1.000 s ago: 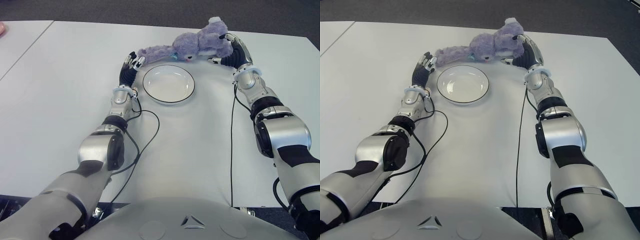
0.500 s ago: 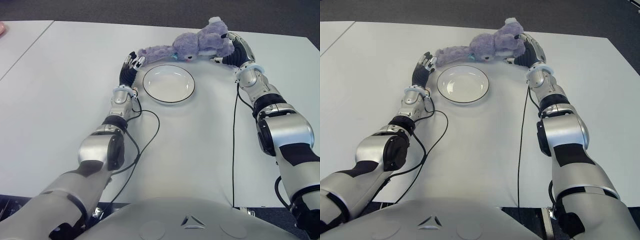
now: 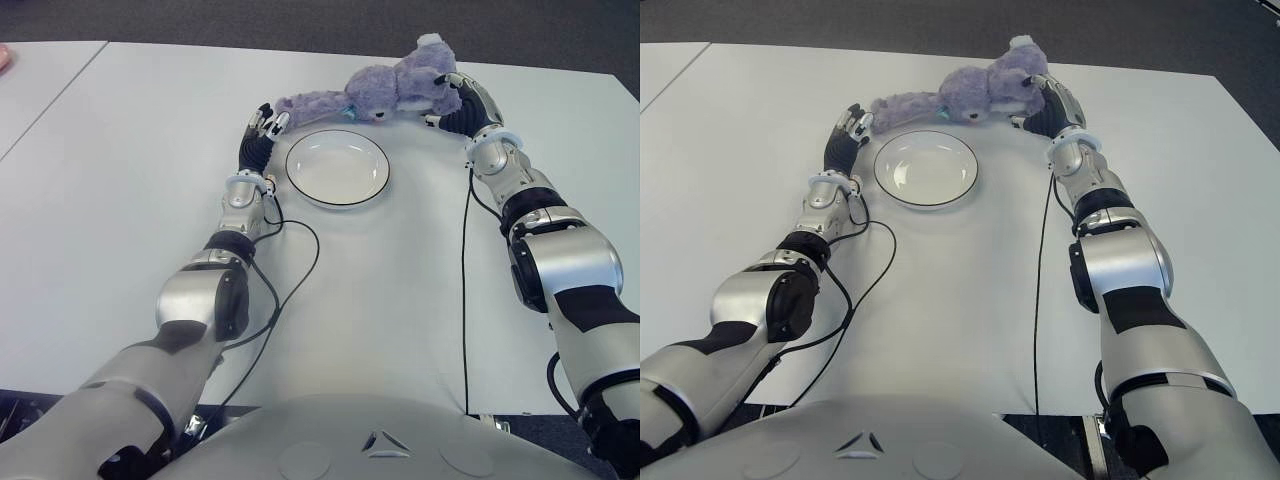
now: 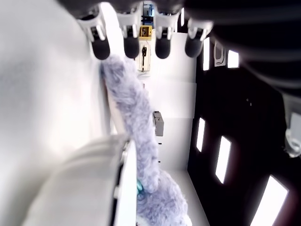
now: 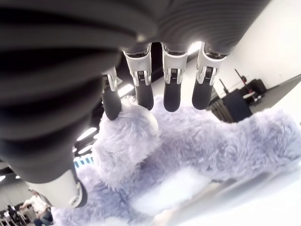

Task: Put the doll into the plate.

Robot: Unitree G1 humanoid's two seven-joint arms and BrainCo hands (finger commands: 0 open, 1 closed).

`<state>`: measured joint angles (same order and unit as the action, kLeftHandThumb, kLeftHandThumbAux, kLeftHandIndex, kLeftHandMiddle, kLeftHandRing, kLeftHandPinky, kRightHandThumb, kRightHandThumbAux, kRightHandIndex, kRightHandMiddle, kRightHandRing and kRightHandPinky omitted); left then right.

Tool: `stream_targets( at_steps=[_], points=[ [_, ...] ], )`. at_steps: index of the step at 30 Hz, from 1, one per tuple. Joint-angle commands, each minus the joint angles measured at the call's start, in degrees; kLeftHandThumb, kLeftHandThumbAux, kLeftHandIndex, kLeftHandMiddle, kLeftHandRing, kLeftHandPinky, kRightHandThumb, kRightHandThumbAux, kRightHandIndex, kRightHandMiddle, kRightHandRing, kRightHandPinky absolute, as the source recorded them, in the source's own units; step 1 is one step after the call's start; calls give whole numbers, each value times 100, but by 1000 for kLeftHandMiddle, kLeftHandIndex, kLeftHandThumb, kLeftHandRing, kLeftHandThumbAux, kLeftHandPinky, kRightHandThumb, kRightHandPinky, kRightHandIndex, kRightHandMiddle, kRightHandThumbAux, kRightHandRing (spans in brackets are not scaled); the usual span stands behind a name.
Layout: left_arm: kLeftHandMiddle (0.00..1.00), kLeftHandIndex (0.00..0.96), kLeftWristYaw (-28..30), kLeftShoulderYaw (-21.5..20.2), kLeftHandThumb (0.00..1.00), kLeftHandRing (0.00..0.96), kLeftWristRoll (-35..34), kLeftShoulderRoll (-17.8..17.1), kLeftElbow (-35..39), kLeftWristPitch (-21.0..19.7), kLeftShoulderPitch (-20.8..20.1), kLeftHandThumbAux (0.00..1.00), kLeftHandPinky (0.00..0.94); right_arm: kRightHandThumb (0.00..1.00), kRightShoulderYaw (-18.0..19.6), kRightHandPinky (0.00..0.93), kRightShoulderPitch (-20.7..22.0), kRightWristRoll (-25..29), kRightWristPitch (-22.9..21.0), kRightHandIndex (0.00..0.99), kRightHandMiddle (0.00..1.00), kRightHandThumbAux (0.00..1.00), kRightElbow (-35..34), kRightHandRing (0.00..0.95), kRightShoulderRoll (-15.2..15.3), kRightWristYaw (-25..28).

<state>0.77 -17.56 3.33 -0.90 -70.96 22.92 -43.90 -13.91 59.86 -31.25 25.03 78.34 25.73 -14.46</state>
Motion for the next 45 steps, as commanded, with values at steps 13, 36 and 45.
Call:
stream_targets(
  at_steps=[13, 36, 45],
  points=[
    [0, 0, -97, 91, 0, 0, 102, 346, -777, -803, 1029, 441, 0, 395, -236, 211, 173, -260, -229, 192, 156, 732, 110, 155, -77, -21],
    [0, 0, -164, 127, 0, 0, 148, 361, -777, -784, 1113, 431, 0, 680, -204, 319, 121, -226, -151, 196, 154, 696, 117, 191, -407, -227],
    [0, 0, -196, 152, 0, 0, 192, 371, -776, -792, 1118, 437, 0, 728, -519, 341, -401, -436, 105, 224, 198, 682, 112, 255, -636, -513]
  ],
)
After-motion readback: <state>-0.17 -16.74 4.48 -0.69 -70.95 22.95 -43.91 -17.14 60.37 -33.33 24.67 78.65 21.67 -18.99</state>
